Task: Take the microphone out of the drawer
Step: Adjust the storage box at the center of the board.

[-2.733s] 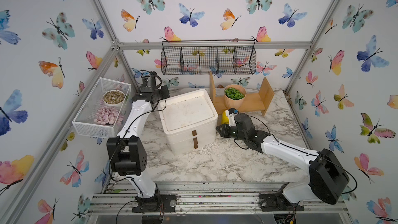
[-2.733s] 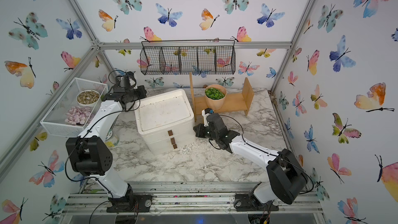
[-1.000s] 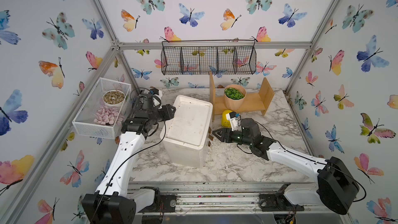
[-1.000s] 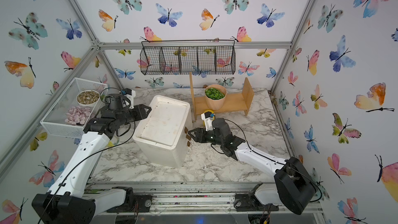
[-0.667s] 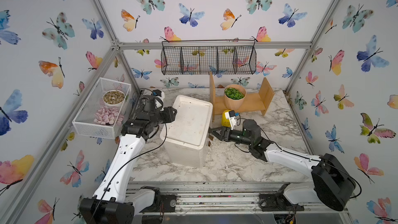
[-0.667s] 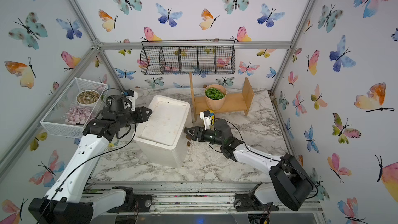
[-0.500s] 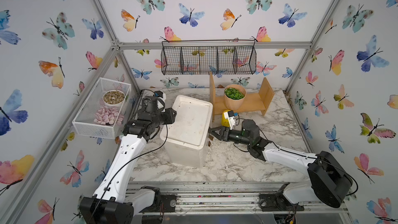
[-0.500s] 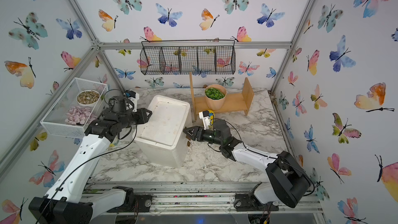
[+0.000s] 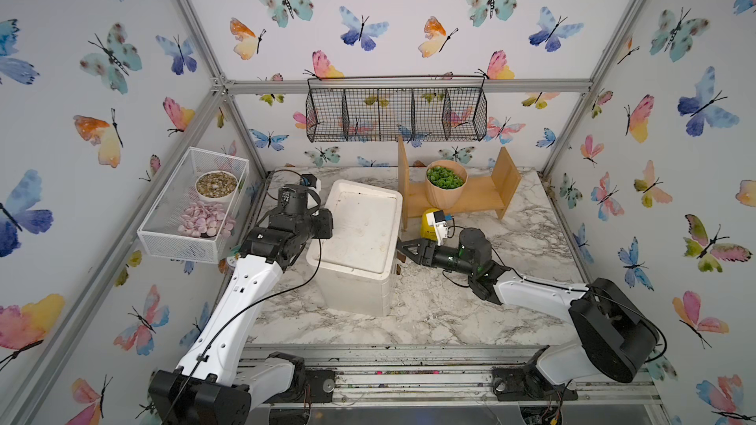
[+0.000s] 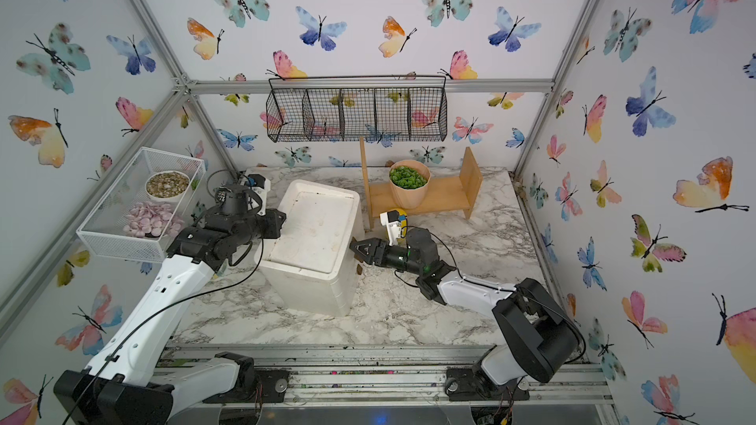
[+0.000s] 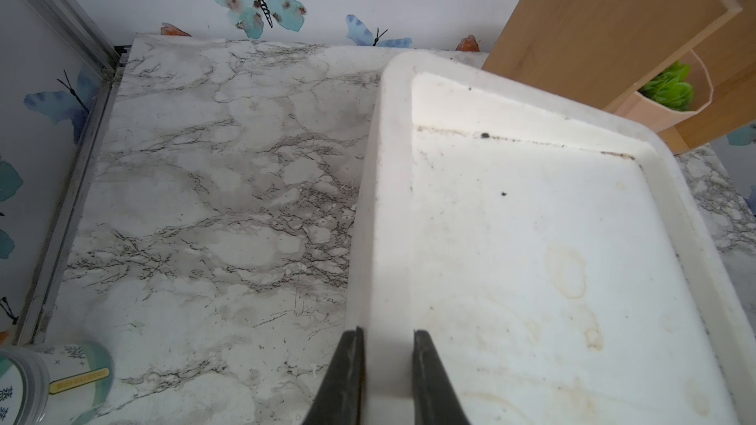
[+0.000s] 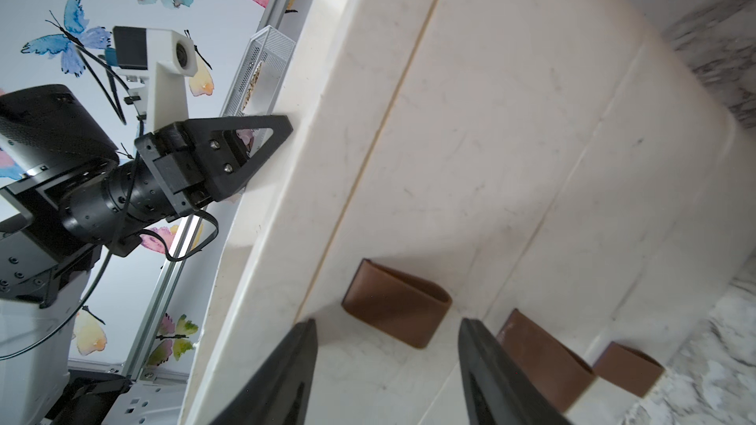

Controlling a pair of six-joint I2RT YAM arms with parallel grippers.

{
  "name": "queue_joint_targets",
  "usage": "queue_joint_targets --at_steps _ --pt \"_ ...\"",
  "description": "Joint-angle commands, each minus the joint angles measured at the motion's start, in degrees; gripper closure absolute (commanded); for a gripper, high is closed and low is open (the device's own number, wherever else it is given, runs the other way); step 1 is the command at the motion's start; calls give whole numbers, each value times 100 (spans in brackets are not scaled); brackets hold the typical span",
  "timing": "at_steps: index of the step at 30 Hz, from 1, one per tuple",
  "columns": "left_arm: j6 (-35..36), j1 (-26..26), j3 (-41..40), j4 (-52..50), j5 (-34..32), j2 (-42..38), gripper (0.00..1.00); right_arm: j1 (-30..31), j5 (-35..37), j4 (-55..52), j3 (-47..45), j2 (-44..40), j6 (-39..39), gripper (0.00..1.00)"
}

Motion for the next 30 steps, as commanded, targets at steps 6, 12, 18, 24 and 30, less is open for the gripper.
queue_joint_targets --at_steps 6,12,18,24,30 --pt "-318 -196 70 -61 -215 89 100 -84 -328 1132 46 442 318 38" --pt "-361 -268 61 -68 -287 94 100 -94 -656 1495 337 778 462 42" --pt "-391 -293 60 -68 -330 118 100 -92 -525 1623 359 844 467 51" --pt "-402 -310 95 -71 -340 135 100 -103 -576 1832 487 1054 515 66" --pt "-427 -320 90 -75 -387 110 100 -111 -567 1820 527 1084 421 84"
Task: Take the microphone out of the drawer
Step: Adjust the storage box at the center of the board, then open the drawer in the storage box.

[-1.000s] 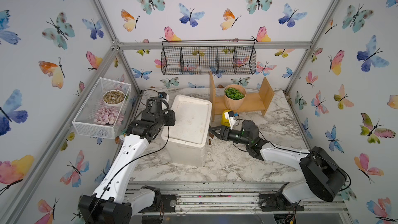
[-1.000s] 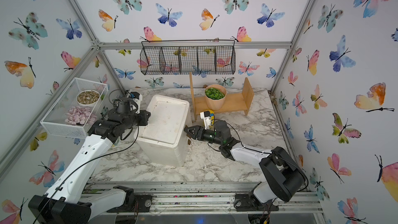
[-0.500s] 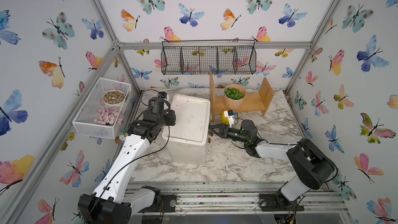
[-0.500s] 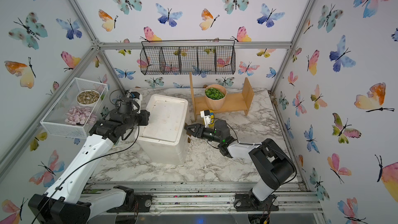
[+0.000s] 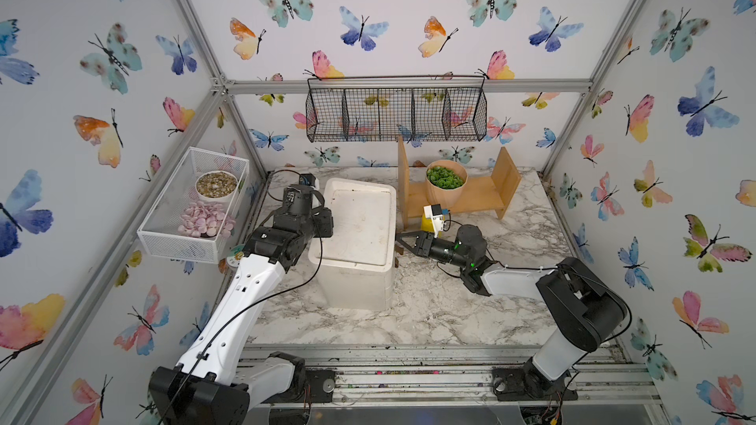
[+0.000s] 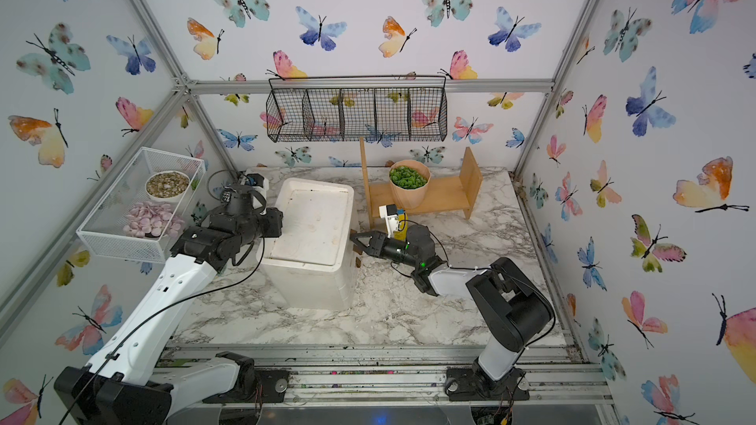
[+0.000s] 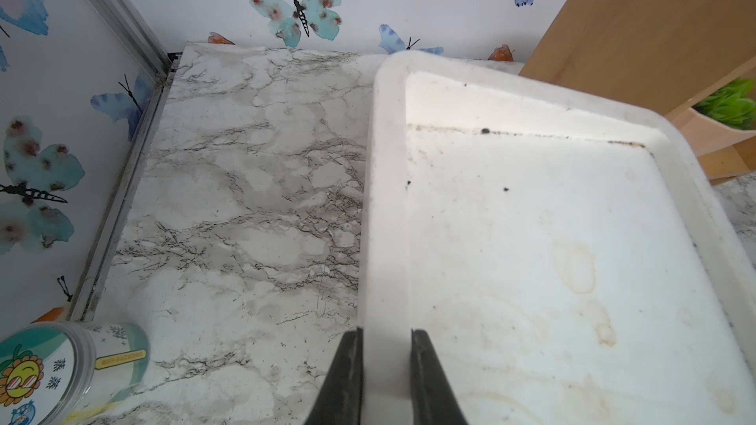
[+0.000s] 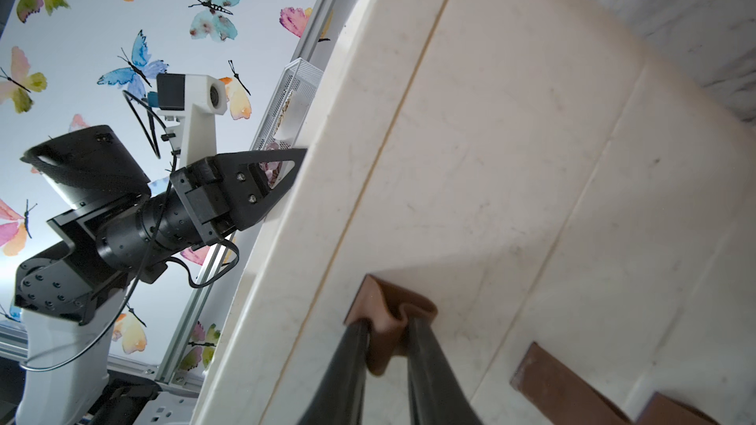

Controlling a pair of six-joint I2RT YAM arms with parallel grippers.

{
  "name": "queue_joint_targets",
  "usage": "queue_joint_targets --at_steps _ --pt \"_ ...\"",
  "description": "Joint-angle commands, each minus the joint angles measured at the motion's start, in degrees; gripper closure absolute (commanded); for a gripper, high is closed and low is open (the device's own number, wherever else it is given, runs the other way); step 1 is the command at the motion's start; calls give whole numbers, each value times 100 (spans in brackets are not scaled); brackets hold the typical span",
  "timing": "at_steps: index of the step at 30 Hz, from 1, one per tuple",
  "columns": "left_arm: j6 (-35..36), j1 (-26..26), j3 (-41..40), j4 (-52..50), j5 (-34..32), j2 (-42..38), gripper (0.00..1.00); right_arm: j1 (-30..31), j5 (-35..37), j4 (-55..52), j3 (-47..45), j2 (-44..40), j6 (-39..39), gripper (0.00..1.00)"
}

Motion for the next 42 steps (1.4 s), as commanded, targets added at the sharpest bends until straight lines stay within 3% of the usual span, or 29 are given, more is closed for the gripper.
queue_joint_targets --at_steps 1,4,15,28,42 --pt "-242 -101 83 -108 297 74 100 112 -154 192 219 38 -101 88" --pt "-297 -104 91 -107 255 81 100 92 -126 34 210 -30 -219 98" --pt "-385 -102 152 -108 135 128 100 -231 -7 -1026 -86 -649 -875 98" --pt "-402 -106 172 -60 -69 75 100 -1272 -104 -2231 -691 -1683 -1453 98" --pt "-387 -102 137 -2 -205 -19 100 -1866 605 -3524 -713 -2207 -1811 98"
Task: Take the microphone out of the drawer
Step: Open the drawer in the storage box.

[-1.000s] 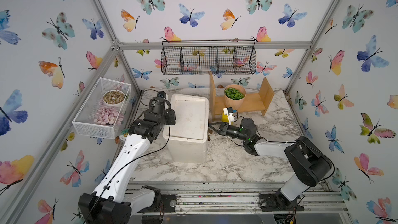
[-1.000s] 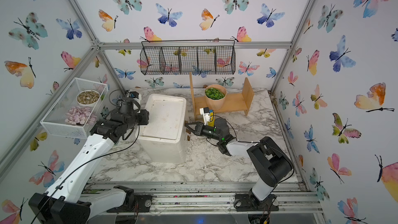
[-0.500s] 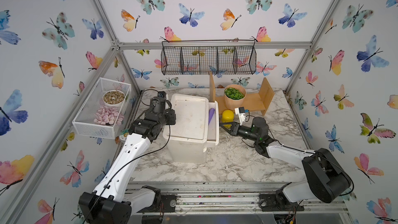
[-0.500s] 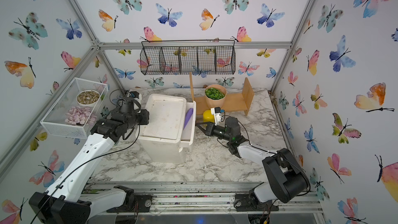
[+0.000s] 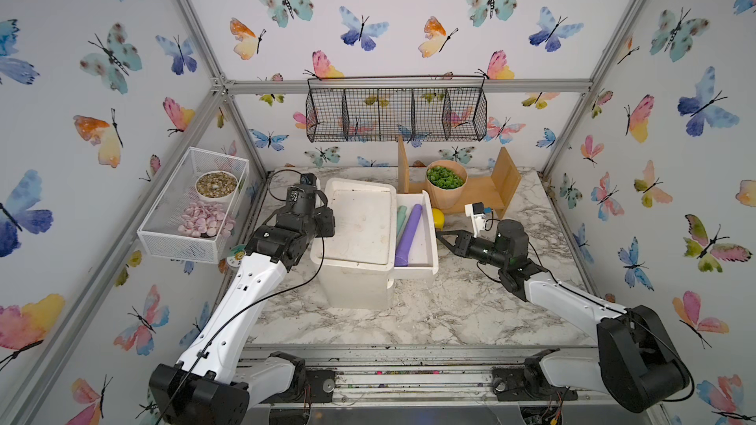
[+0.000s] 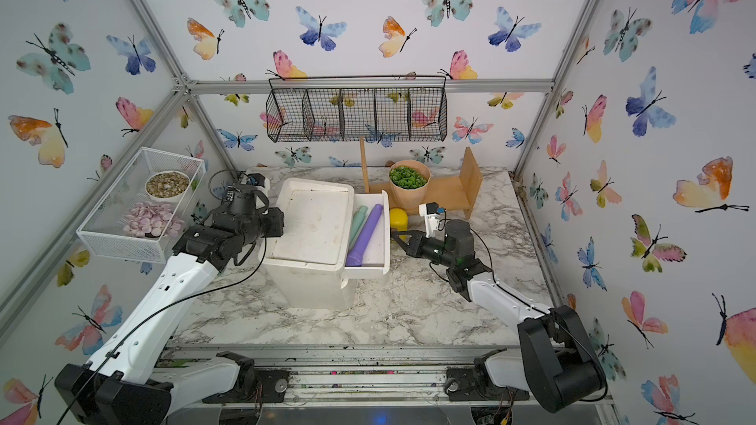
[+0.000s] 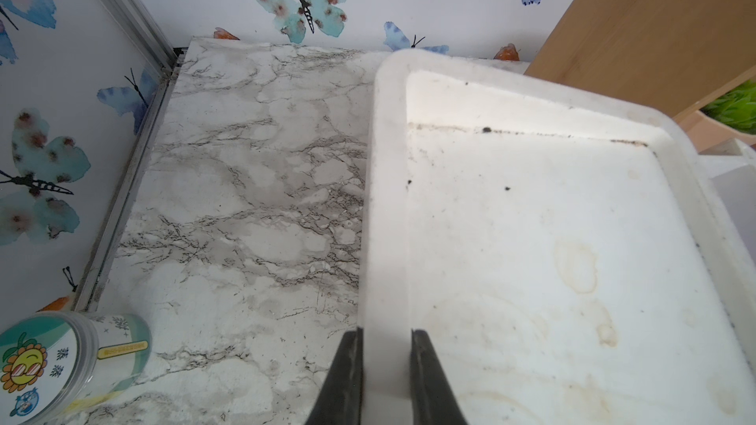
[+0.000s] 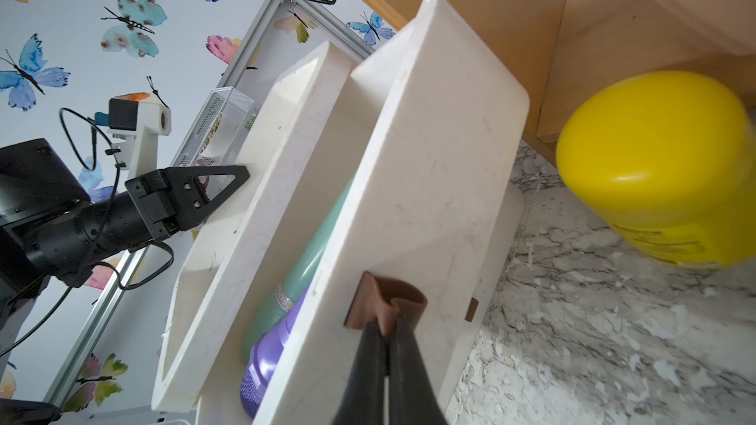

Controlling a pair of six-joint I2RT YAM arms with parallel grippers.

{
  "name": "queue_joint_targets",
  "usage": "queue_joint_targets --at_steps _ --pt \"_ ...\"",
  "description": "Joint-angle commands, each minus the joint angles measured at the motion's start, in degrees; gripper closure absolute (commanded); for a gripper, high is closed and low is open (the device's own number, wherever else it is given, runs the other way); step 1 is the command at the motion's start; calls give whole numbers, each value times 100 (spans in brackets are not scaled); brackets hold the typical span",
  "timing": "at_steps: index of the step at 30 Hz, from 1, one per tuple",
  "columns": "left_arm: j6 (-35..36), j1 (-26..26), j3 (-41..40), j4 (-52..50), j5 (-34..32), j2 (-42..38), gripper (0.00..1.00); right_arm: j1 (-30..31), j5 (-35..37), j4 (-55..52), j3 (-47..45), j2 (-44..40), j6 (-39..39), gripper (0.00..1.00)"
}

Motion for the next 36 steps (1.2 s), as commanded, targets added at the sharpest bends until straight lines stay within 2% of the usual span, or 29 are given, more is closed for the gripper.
queue_joint_targets --at_steps 1,9,14,19,24,29,36 --pt "-237 -23 44 87 -10 -76 100 -239 766 -629 -44 -76 -143 98" --pt "-223 -23 -1 105 -70 -120 100 -305 1478 -1376 84 -141 -68 98" --pt "-247 -27 -19 115 -183 -129 100 -308 1778 -1438 3 -331 155 98" --pt "-283 -23 -1 122 -218 -137 100 -303 1926 -1473 -5 -550 238 98" --pt "-328 -27 -1 149 -194 -129 100 -301 1747 -1448 1 -615 372 98" --pt "-319 -28 17 157 -193 -123 100 -302 1820 -1682 207 -679 249 81" --pt "-361 -26 -19 183 -258 -125 100 -301 2372 -3172 1357 -790 -301 51"
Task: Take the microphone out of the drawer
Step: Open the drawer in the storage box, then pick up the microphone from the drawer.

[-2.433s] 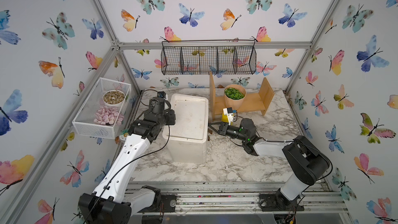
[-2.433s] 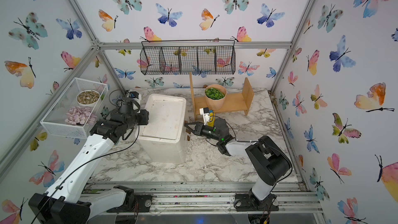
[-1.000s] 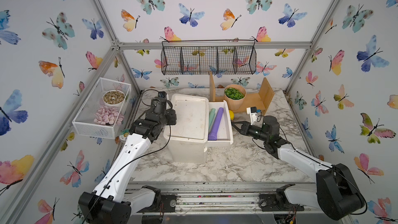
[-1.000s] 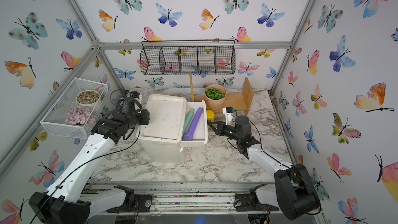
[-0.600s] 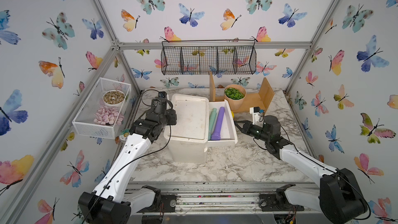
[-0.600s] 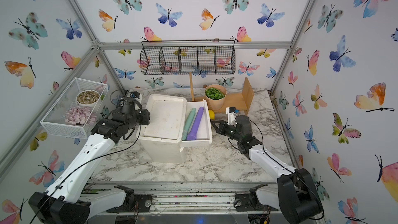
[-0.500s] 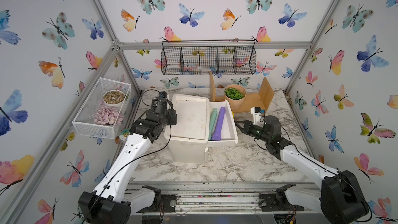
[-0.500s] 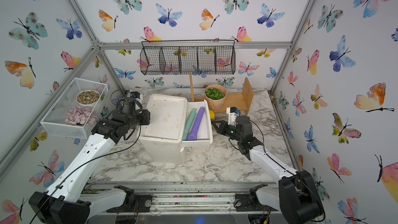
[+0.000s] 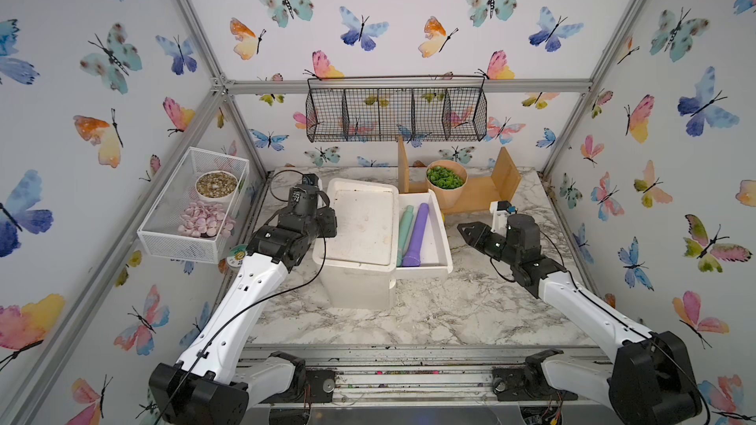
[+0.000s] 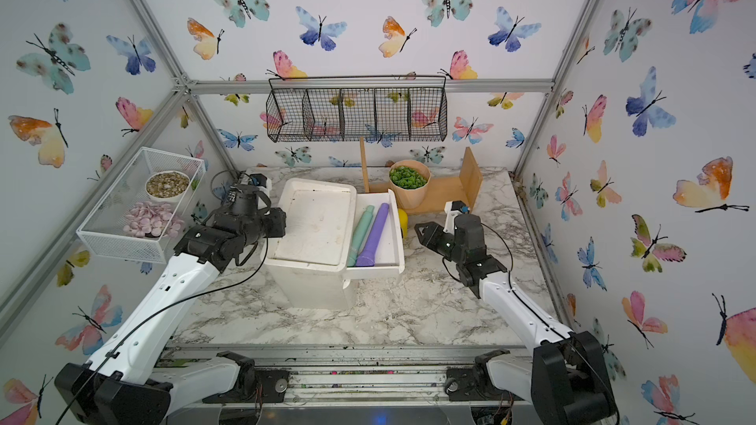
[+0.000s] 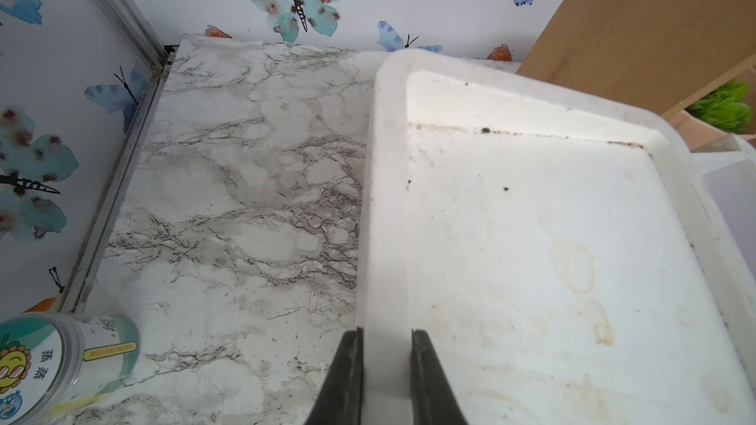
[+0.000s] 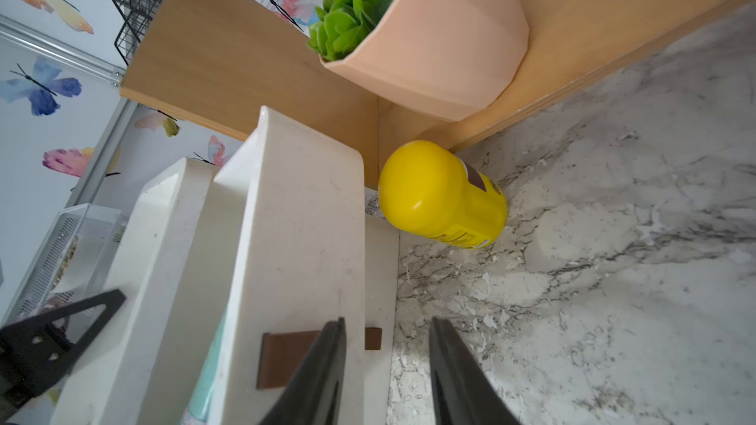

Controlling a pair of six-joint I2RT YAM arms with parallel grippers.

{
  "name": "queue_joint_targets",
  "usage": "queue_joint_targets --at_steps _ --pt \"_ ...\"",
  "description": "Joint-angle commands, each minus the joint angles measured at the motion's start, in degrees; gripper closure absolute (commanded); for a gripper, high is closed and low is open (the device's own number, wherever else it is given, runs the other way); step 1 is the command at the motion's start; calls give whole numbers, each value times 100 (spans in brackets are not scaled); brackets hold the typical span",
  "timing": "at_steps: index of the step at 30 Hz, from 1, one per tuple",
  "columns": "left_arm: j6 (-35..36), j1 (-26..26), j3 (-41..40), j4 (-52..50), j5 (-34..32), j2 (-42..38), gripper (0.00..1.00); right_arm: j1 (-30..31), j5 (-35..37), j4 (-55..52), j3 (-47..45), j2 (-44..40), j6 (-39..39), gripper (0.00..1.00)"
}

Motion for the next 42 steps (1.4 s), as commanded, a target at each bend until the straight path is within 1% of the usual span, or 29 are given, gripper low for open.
queue_joint_targets --at_steps 1,3,5,9,11,15,21,25,30,34,42 --pt "-271 51 -25 169 -242 -108 100 9 508 -977 800 -129 -375 47" --pt "-271 49 -47 182 -294 -111 100 9 549 -1453 1266 -10 -465 43" --pt "-252 47 -84 212 -312 -110 100 10 548 -1916 1739 161 -501 41" --pt "-252 48 -137 269 -329 -128 100 46 519 -2834 2783 579 -550 40" --pt "-262 50 -170 307 -323 -132 100 156 632 -3266 3293 755 -607 39" --pt "-262 48 -253 394 -334 -149 100 609 1045 -4163 4291 1171 -737 39" --pt "-254 48 -357 553 -397 -210 100 1416 1324 -4888 5146 1722 -726 39" --pt "-226 49 -433 666 -511 -261 100 1855 1282 -5034 5263 1937 -501 39" --pt "-271 47 -500 845 -536 -322 100 2181 1208 -5027 4933 2065 -177 39" --pt "-273 45 -484 931 -567 -294 100 2308 1116 -4872 4649 2135 55 41" --pt "-404 46 -634 1082 -602 -404 100 2356 1257 -4874 4470 2395 245 44"
